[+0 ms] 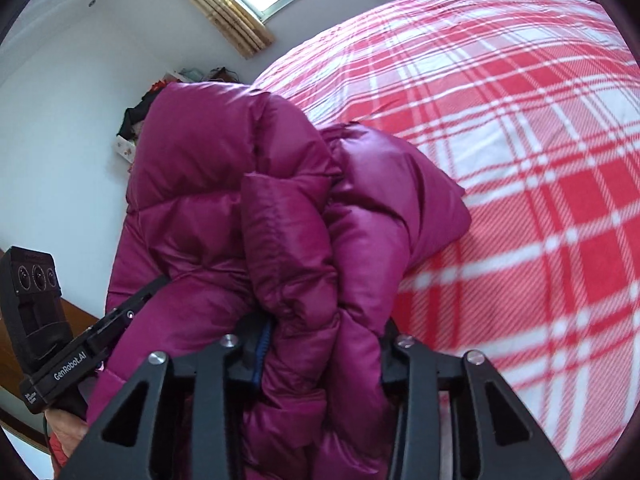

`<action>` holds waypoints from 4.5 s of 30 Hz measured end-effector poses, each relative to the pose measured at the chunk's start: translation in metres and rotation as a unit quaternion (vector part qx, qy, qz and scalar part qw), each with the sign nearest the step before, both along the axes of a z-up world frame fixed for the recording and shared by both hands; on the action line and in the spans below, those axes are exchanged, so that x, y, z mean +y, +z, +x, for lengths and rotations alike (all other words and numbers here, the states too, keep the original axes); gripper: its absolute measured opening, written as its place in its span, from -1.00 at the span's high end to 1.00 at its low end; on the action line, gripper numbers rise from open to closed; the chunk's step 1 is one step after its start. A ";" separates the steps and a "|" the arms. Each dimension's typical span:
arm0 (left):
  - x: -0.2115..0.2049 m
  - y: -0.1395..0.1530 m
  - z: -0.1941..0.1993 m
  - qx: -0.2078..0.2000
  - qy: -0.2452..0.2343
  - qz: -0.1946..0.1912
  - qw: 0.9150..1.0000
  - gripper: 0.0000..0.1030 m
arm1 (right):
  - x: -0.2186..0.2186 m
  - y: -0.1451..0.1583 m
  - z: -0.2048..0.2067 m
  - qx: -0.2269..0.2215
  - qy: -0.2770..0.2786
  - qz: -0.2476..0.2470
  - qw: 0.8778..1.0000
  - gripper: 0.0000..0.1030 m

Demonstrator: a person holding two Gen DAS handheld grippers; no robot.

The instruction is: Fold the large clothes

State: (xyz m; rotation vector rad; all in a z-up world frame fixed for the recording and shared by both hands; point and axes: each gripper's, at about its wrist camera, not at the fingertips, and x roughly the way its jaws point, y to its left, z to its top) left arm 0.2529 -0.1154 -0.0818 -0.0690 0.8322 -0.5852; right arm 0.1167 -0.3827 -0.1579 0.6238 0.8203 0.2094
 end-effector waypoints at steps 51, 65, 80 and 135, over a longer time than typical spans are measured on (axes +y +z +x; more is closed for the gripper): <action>0.383 -0.037 0.024 0.015 0.390 0.050 0.919 0.05 | 0.416 -0.002 0.156 -0.056 0.279 -0.019 0.959 0.38; 0.377 -0.044 0.022 -0.004 0.381 0.094 0.920 -0.05 | 0.366 0.047 0.108 -0.098 0.202 -0.070 0.972 -0.01; 0.365 -0.046 0.021 -0.018 0.365 0.130 0.922 -0.05 | 0.467 0.054 0.160 -0.048 0.253 -0.144 0.956 0.50; 0.347 -0.028 -0.125 -0.017 0.343 0.178 0.922 -0.25 | 0.420 0.050 -0.017 -0.093 0.201 -0.188 0.957 -0.20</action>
